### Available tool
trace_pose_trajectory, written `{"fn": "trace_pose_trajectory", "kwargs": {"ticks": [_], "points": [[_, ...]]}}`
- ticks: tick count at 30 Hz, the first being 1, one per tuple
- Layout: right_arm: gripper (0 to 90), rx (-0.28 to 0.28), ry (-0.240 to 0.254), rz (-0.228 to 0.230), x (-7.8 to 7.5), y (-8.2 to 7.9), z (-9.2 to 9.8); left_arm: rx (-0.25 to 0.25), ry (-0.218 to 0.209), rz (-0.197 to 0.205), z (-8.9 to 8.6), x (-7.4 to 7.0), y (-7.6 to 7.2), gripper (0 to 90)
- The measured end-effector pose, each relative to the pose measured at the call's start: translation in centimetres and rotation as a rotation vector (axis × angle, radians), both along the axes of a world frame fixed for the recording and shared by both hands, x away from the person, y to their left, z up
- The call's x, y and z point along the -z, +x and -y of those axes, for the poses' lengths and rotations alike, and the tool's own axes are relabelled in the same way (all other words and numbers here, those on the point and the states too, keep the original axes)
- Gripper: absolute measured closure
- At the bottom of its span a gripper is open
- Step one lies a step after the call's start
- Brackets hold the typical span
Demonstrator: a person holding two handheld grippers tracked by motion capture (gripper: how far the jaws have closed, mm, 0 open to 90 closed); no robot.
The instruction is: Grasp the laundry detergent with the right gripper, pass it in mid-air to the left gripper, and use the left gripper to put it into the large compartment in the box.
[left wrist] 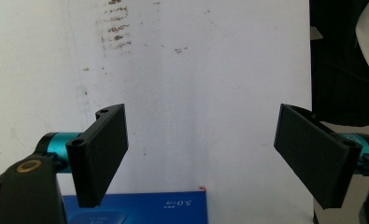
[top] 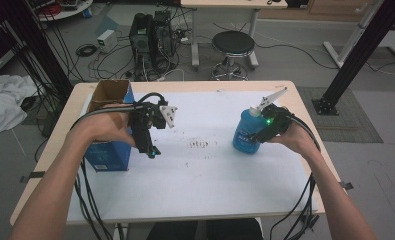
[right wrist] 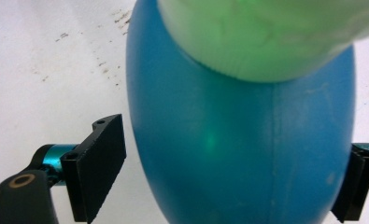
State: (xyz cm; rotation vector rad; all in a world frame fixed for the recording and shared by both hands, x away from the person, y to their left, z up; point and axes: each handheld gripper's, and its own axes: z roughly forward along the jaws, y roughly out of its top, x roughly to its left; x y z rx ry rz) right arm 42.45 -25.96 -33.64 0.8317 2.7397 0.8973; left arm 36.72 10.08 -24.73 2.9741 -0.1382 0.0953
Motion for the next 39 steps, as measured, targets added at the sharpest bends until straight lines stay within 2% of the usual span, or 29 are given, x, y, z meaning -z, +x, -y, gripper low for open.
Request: {"fn": "trace_pose_trajectory", "kwargs": {"ticks": [1, 2, 5, 6, 10, 11, 15, 16, 19, 22, 23, 28, 29, 35, 38, 39], "points": [[11.7, 0.000, 0.000, 0.000, 0.00, 0.00, 0.00, -0.023, -0.024, -0.004, -0.02, 0.18, -0.14, 17.6], [11.8, -0.037, -0.001, 0.024, 0.18, 0.41, 0.11, -0.025, -0.025, 0.003, -0.02, 0.20, -0.14, 17.6], [11.8, -0.027, -0.006, 0.022, 0.36, 0.42, 0.04, -0.024, -0.013, 0.003, -0.04, 0.11, -0.10, 17.7], [11.8, -0.028, -0.001, 0.026, 0.48, 0.46, 0.02, -0.025, -0.025, 0.001, -0.08, 0.20, -0.09, 17.7], [12.1, -0.026, -0.009, 0.017, 0.72, 0.54, -0.01, -0.024, -0.017, 0.000, -0.08, 0.18, -0.08, 17.7], [16.4, -0.024, -0.010, 0.012, 0.73, 0.52, -0.01, -0.025, -0.016, 0.001, -0.10, 0.19, -0.08, 17.7], [16.7, -0.037, 0.004, 0.017, 0.73, 0.55, -0.04, -0.027, -0.018, 0.002, -0.13, 0.31, -0.01, 17.6], [16.8, -0.023, 0.001, 0.005, 0.67, 0.45, -0.08, -0.026, -0.019, 0.002, -0.13, 0.34, 0.00, 17.6], [17.0, -0.036, 0.003, 0.020, 0.75, 0.60, -0.11, -0.026, -0.028, -0.004, -0.14, 0.49, 0.02, 17.6], [17.1, -0.032, 0.005, 0.021, 0.78, 0.63, -0.10, -0.026, -0.024, -0.002, -0.13, 0.48, 0.02, 17.7], [18.5, -0.015, 0.003, 0.013, 0.74, 0.53, -0.10, -0.025, -0.019, 0.000, -0.13, 0.43, 0.01, 17.7], [20.9, -0.034, 0.009, 0.017, 0.82, 0.67, -0.09, -0.028, -0.031, -0.002, -0.16, 0.48, 0.02, 17.6], [23.3, -0.031, 0.006, 0.011, 0.79, 0.62, -0.08, -0.028, -0.030, -0.003, -0.14, 0.49, 0.02, 17.7], [24.1, -0.041, 0.012, 0.016, 0.85, 0.62, -0.18, -0.025, -0.010, -0.010, -0.08, 0.38, 0.04, 17.7], [25.6, -0.033, 0.011, 0.013, 0.77, 0.52, -0.17, -0.029, -0.027, -0.008, -0.10, 0.49, 0.02, 17.6], [25.7, -0.035, 0.015, 0.016, 0.77, 0.52, -0.18, -0.025, -0.020, -0.003, -0.10, 0.44, 0.04, 17.6]]}}
